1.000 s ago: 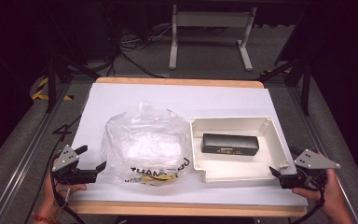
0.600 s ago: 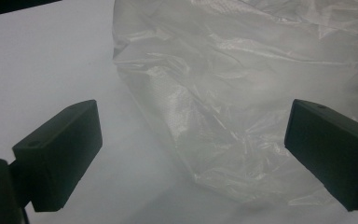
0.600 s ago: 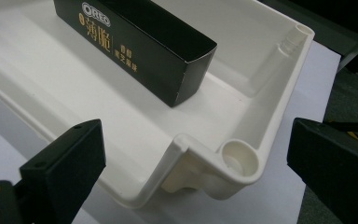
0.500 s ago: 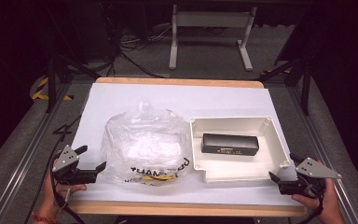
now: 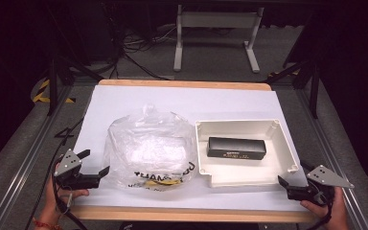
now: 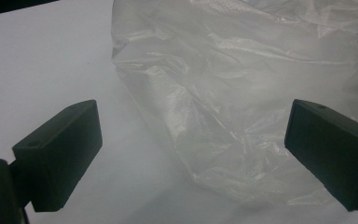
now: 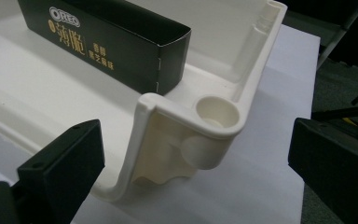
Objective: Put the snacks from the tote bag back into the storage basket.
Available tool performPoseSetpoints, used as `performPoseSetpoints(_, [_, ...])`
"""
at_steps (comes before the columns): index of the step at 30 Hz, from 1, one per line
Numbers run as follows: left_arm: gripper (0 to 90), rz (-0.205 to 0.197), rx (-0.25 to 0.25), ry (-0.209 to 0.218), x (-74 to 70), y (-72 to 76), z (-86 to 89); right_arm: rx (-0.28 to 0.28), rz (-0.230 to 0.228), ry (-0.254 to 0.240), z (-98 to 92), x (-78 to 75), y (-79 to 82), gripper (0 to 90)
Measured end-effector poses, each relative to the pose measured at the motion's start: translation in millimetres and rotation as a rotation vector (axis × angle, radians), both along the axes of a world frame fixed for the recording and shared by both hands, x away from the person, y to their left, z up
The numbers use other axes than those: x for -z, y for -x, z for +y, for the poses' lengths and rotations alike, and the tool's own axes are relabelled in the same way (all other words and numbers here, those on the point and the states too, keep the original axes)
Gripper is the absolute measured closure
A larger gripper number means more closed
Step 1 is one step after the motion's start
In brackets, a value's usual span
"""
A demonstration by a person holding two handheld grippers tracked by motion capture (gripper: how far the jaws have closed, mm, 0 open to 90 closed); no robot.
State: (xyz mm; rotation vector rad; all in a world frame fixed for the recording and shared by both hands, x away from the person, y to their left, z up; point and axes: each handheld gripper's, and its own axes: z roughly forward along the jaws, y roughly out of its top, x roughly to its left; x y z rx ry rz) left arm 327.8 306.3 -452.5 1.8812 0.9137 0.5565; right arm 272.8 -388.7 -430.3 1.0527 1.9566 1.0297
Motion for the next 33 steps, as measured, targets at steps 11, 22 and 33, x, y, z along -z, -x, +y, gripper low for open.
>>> performPoseSetpoints(11, [4.9, -0.015, -0.017, 0.025, -1.5, 3.0, 5.6, 0.022, -0.054, -0.048, 0.0, 3.5, -1.1, 4.4])
performPoseSetpoints(22, [4.9, -0.006, -0.021, 0.019, 0.3, 3.6, 6.0, 0.007, -0.062, -0.049, 1.8, 8.5, -1.9, 4.4])
performPoseSetpoints(33, [4.8, -0.019, -0.019, 0.035, -0.6, 6.2, 7.6, 0.011, -0.062, -0.055, 2.2, 10.4, -2.3, 4.4])
